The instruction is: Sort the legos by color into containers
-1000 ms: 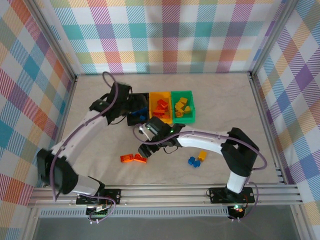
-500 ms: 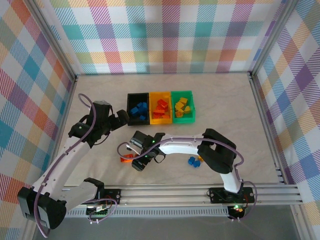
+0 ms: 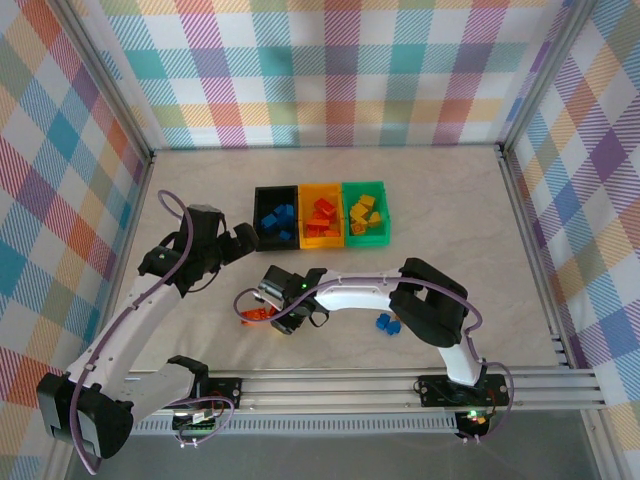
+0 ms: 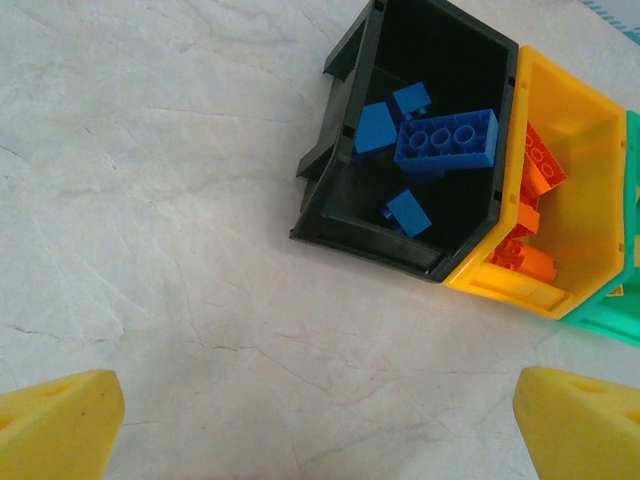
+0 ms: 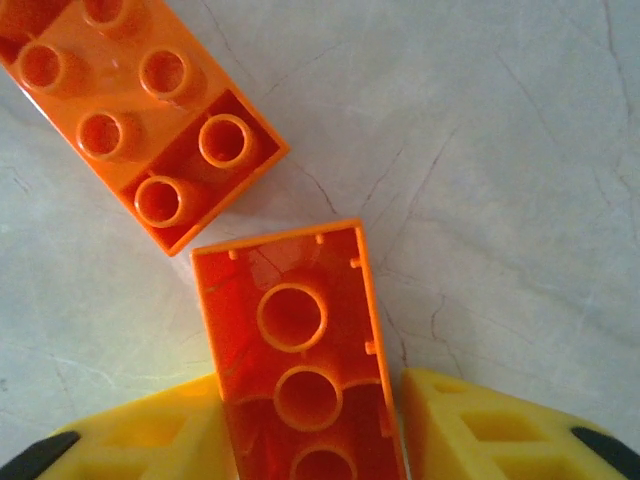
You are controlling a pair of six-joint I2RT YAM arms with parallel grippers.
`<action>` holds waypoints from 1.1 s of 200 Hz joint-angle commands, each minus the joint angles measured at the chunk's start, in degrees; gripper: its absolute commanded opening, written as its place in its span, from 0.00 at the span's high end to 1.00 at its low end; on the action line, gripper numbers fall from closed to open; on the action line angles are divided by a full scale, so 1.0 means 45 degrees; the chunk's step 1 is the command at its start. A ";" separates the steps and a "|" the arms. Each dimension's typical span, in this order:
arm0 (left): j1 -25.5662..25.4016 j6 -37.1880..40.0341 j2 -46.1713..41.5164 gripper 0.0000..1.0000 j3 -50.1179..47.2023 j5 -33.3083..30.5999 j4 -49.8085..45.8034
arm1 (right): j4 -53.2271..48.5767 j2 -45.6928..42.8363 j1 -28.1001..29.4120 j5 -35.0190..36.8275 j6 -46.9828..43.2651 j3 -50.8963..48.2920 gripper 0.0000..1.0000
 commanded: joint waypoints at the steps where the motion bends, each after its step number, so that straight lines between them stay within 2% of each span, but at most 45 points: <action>1: 0.0201 -0.0107 -0.0205 0.00 -0.0211 0.0132 -0.0130 | 0.0203 -0.0197 0.0098 0.0400 0.0153 -0.0442 0.61; 74: 0.0211 -0.0175 -0.0330 0.00 -0.0224 0.0183 -0.0130 | 0.0981 -0.2051 -0.0732 0.0780 0.1083 -0.2203 0.73; 116: 0.0220 -0.0263 -0.0385 0.00 -0.0456 0.0382 -0.0085 | 0.0768 -0.4205 -0.2209 0.0985 0.1257 -0.2626 0.74; 137: 0.0220 -0.0363 -0.0381 0.00 -0.0674 0.0622 0.0000 | 0.0398 -0.4577 -0.3463 0.0846 0.1462 -0.1731 0.73; 158: 0.0239 -0.0439 -0.0496 0.00 -0.0917 0.0733 0.0041 | -0.0022 -0.4080 -0.4698 0.0158 0.2051 -0.0335 0.71; 192: 0.0252 -0.0550 -0.0710 0.00 -0.1168 0.0980 0.0045 | -0.1110 -0.2079 -0.5829 0.0199 0.2632 0.2464 0.71; 220: 0.0250 -0.0556 -0.0694 0.00 -0.1373 0.1282 0.0045 | -0.1857 -0.0239 -0.6255 0.0273 0.2910 0.4756 0.71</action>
